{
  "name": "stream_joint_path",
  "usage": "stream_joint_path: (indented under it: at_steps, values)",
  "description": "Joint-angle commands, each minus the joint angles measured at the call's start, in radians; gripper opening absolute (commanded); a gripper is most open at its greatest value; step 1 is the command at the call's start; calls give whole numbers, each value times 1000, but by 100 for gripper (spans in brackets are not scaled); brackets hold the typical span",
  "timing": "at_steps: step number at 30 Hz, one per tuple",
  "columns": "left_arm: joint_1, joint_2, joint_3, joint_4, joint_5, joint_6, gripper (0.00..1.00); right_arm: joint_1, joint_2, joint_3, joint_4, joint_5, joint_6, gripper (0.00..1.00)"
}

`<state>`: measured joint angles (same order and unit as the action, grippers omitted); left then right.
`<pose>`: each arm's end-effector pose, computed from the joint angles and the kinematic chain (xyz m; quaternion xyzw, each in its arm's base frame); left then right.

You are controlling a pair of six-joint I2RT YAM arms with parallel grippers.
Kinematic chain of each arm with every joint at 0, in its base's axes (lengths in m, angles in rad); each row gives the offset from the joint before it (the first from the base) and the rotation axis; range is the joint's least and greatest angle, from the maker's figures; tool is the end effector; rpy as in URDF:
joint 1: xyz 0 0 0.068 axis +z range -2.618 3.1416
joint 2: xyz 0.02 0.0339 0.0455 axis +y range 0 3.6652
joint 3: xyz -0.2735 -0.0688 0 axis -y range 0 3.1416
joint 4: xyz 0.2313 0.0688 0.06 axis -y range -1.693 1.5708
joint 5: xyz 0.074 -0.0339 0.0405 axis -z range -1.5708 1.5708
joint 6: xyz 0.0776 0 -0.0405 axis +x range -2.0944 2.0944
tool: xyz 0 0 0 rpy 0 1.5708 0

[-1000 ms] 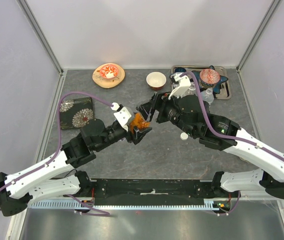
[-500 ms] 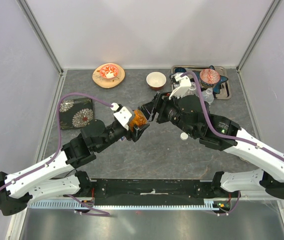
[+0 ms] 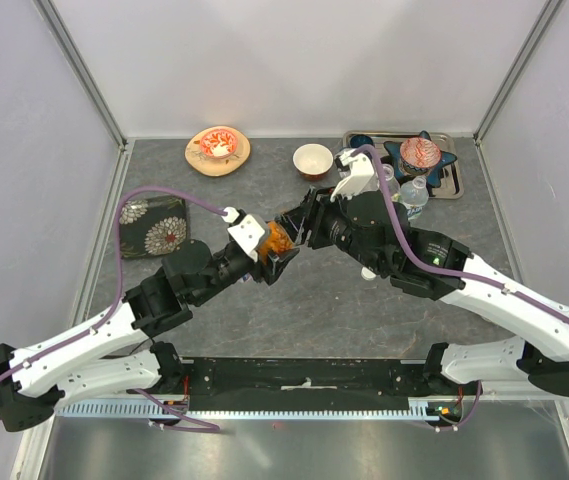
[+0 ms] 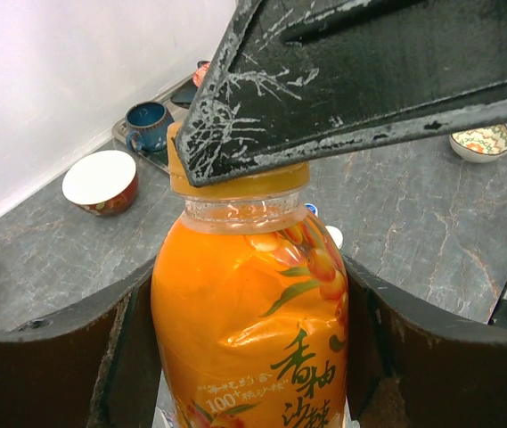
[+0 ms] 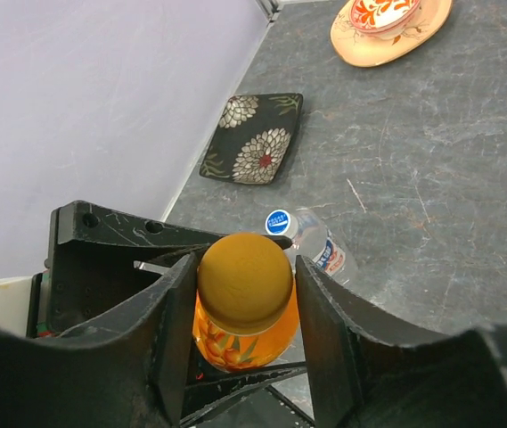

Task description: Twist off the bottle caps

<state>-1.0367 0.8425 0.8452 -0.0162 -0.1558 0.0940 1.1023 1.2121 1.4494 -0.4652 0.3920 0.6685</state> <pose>0.1222 -0.1830 0.3762 0.3340 0.6286 -0.2686 0.6490 0.1514 0.2335 0.4494 -0.0469 0.7760 0.3759 0.5043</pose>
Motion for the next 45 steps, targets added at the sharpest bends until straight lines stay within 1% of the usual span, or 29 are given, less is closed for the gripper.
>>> stream_joint_path:
  at_steps: [1,2,4,5,6,7,8,10,13,14,15,16,17,18,19,20,21,22,24,25,27,28,31,33,34,38,39,40,45]
  values:
    - [-6,-19,-1,48,-13,36,21,4,0,-7,23,-4,2,52]
    - [-8,-19,-1,47,-11,35,21,4,-5,-9,25,-1,2,50]
    - [-8,-22,-5,47,-10,33,21,4,-11,-21,36,-1,0,42]
    - [-8,-20,-5,47,-8,32,21,2,-16,-24,39,-2,-1,36]
    - [-6,-22,-6,48,-5,32,21,4,-19,-30,42,-1,-4,19]
    - [-8,-28,-9,47,-1,27,21,4,-20,-30,42,-2,-7,8]
    - [-8,-34,-9,50,16,23,20,4,-23,-30,40,-7,-21,0]
    - [-6,-51,-6,41,48,10,20,4,-32,-34,45,-28,-52,0]
    - [-5,-72,15,22,149,-28,18,2,-68,-50,60,-61,-124,0]
    - [-5,-79,25,19,245,-36,17,4,-86,-53,62,-74,-171,0]
    - [-2,-79,50,-11,298,-57,17,2,-95,-52,65,-138,-196,0]
    - [4,-77,67,-43,406,-68,17,2,-101,-50,65,-175,-222,0]
    - [9,-66,86,-59,456,-79,17,2,-118,-53,69,-214,-240,0]
    - [10,-60,121,-73,501,-94,17,2,-124,-53,69,-307,-282,0]
    - [18,-53,138,-97,597,-121,17,2,-129,-53,68,-350,-300,0]
    - [23,-39,152,-103,646,-134,17,4,-141,-60,68,-390,-313,0]
    - [27,-30,175,-108,691,-163,17,2,-147,-61,68,-471,-345,0]
    - [38,-22,186,-108,779,-178,17,4,-154,-66,68,-507,-354,0]
    - [50,-2,207,-97,860,-229,18,2,-172,-76,71,-565,-374,0]
    - [61,7,212,-90,930,-246,18,2,-177,-81,74,-631,-392,0]
    - [73,21,222,-59,993,-295,18,2,-190,-90,83,-689,-409,0]
    - [87,35,224,-47,1054,-312,18,4,-197,-96,89,-734,-426,0]
    - [118,53,215,13,1157,-390,18,2,-227,-107,102,-795,-448,0]
    - [128,61,200,111,1202,-454,19,2,-235,-109,103,-846,-471,0]
    - [136,70,195,134,1241,-477,20,2,-241,-109,103,-863,-475,0]
    - [144,89,177,234,1299,-553,20,2,-256,-115,103,-952,-509,0]
    - [144,92,166,254,1308,-585,20,2,-260,-118,103,-1002,-527,0]
    - [144,95,161,301,1328,-600,20,2,-266,-119,103,-1022,-535,0]
    - [145,113,143,375,1351,-663,21,2,-270,-127,71,-1110,-586,0]
